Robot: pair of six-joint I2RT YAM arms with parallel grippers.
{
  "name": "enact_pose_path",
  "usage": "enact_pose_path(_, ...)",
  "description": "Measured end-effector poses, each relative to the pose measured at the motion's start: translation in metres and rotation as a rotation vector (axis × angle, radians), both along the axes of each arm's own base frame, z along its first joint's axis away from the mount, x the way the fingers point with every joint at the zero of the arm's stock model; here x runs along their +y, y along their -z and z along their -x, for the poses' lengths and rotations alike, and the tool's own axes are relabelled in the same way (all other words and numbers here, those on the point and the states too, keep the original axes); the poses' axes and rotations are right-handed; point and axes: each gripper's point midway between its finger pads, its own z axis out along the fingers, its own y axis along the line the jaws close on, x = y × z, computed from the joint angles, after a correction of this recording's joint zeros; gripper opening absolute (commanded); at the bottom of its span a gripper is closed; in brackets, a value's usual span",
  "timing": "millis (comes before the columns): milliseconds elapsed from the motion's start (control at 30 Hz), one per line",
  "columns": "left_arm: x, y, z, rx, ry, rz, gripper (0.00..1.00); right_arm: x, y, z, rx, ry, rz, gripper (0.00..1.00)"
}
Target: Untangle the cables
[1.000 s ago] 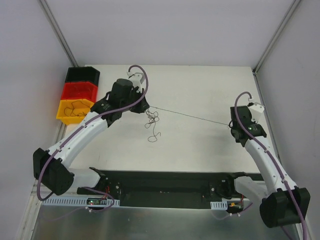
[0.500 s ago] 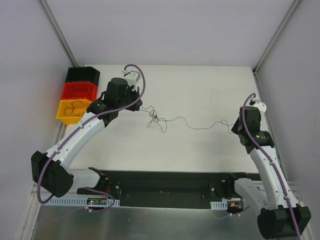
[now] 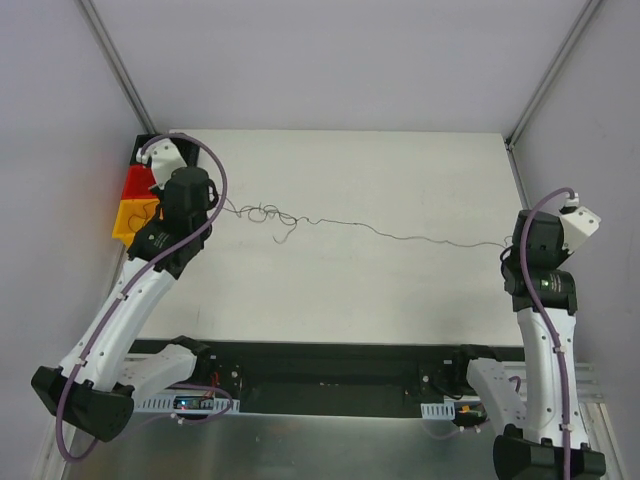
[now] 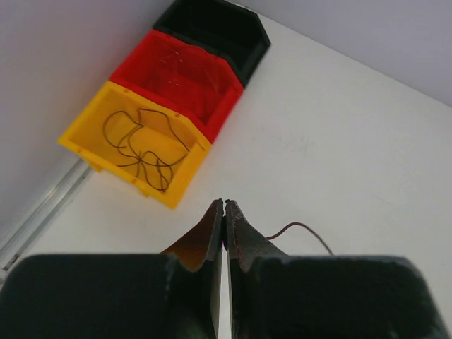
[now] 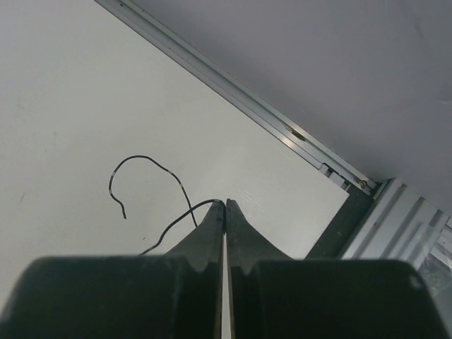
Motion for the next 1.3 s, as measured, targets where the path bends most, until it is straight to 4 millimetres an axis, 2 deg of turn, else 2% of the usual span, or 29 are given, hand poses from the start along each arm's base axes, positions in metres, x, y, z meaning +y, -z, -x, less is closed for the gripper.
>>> enact_pose_path(133, 0.031, -0.012, 0.011, -0.041, -0.146, -0.043, 0.0, -0.008, 0.007, 0.005, 0.041, 0.041, -0.004, 0.0)
enact_pose_path(333, 0.05, -0.015, 0.017, -0.042, -0.236, -0.084, 0.0, -0.016, 0.013, 0.006, 0.071, 0.075, -0.014, 0.0)
enact_pose_path(467, 0.081, -0.02, 0.028, -0.05, -0.368, -0.117, 0.0, -0.025, 0.02, 0.007, 0.094, 0.118, -0.045, 0.0)
enact_pose_path(533, 0.098, -0.028, 0.04, -0.073, -0.443, -0.126, 0.0, -0.029, 0.025, 0.006, 0.115, 0.135, -0.055, 0.0)
enact_pose_path(633, 0.112, -0.043, 0.058, -0.128, -0.513, -0.126, 0.0, -0.029, 0.03, 0.004, 0.133, 0.135, -0.07, 0.0)
enact_pose_path(767, 0.124, -0.065, 0.081, -0.2, -0.579, -0.136, 0.0, -0.031, 0.031, -0.002, 0.141, 0.138, -0.086, 0.0)
enact_pose_path(933, 0.138, -0.088, 0.098, -0.253, -0.663, -0.206, 0.0, -0.04, 0.032, -0.004, 0.15, 0.176, -0.108, 0.0)
enact_pose_path(1033, 0.142, -0.095, 0.104, -0.286, -0.674, -0.266, 0.0, -0.041, 0.032, -0.007, 0.156, 0.176, -0.116, 0.0)
enact_pose_path(1133, 0.139, -0.095, 0.103, -0.299, -0.626, -0.291, 0.0, -0.032, 0.032, -0.018, 0.144, 0.119, -0.125, 0.0)
enact_pose_path(1233, 0.116, -0.099, 0.077, -0.333, -0.433, -0.259, 0.0, -0.006, 0.029, -0.038, 0.129, -0.025, -0.121, 0.0)
enact_pose_path(1267, 0.103, -0.1, 0.066, -0.343, -0.341, -0.245, 0.0, 0.003, 0.027, -0.043, 0.117, -0.071, -0.121, 0.0)
enact_pose_path(1300, 0.081, -0.1, 0.05, -0.351, -0.21, -0.222, 0.0, 0.014, 0.024, -0.048, 0.095, -0.13, -0.122, 0.0)
